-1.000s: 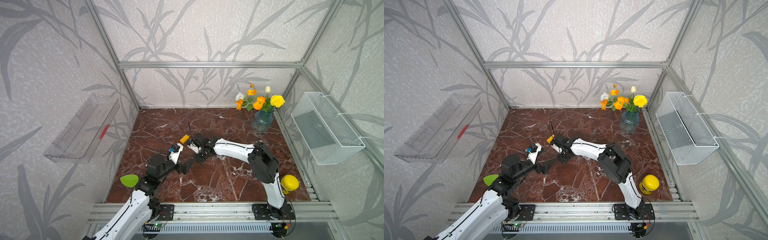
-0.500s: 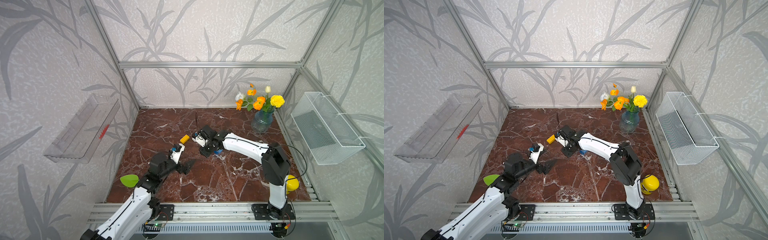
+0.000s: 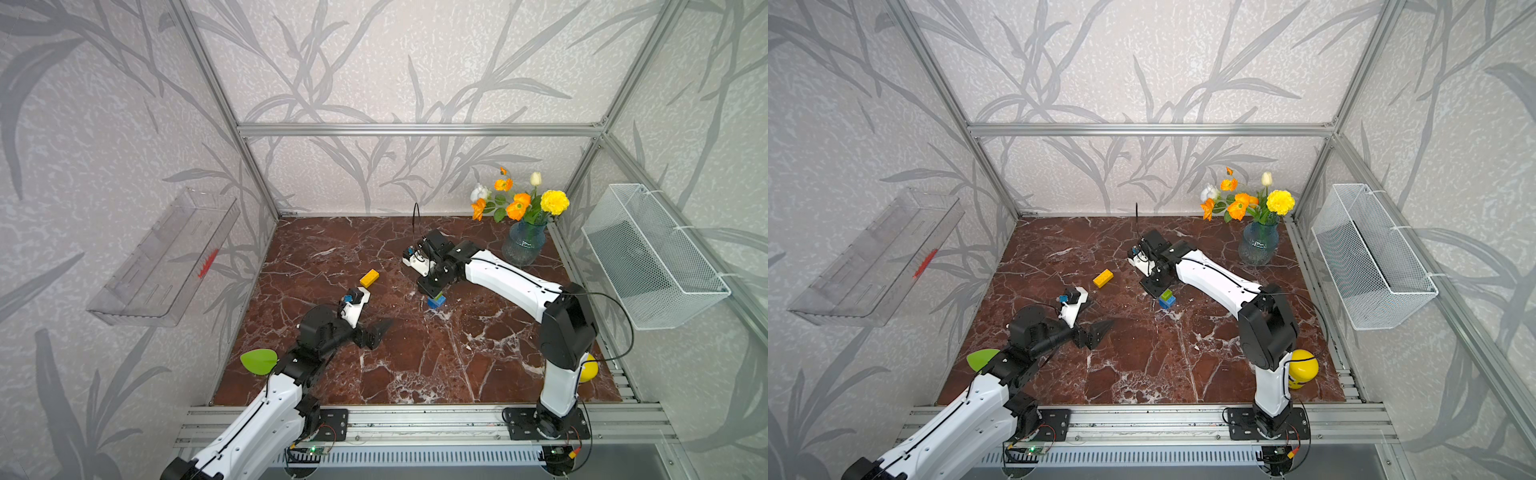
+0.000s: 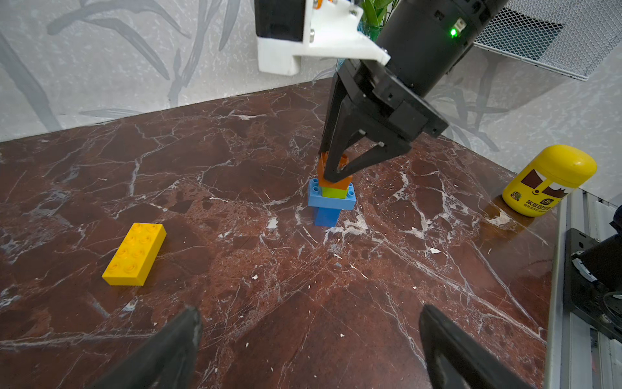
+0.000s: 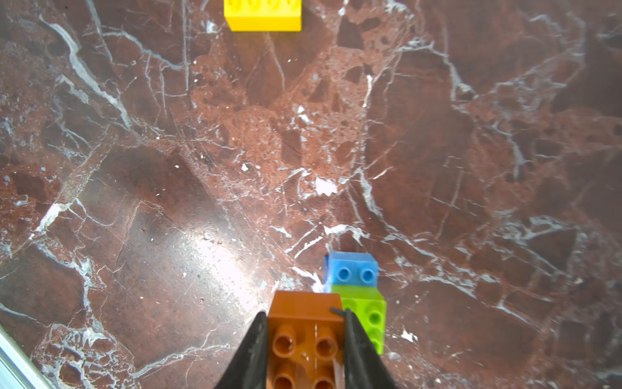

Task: Assemble the letter f with lego
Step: Assemble the lego brick with the lego brick.

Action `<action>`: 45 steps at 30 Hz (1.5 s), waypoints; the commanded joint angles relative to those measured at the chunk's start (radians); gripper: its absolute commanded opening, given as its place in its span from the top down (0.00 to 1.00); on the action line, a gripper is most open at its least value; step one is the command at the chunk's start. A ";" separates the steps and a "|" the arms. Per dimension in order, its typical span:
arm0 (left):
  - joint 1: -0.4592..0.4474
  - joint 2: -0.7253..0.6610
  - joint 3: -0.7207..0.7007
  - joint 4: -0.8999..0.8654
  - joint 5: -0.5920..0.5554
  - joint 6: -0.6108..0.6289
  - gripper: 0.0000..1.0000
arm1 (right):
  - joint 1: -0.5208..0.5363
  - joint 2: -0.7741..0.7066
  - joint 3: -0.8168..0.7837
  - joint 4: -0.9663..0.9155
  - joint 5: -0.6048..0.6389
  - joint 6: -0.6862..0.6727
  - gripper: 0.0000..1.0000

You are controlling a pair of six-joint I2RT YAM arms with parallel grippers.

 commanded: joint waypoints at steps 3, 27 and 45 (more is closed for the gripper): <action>-0.005 -0.005 0.023 0.013 0.013 0.006 0.01 | -0.019 -0.020 0.036 -0.068 -0.003 -0.037 0.70; -0.004 0.001 0.023 0.020 0.061 0.018 0.01 | -0.092 -0.007 -0.032 -0.026 -0.042 -0.080 0.70; -0.006 0.031 0.032 0.026 0.082 0.020 0.01 | -0.097 0.017 -0.047 -0.013 -0.072 -0.089 0.70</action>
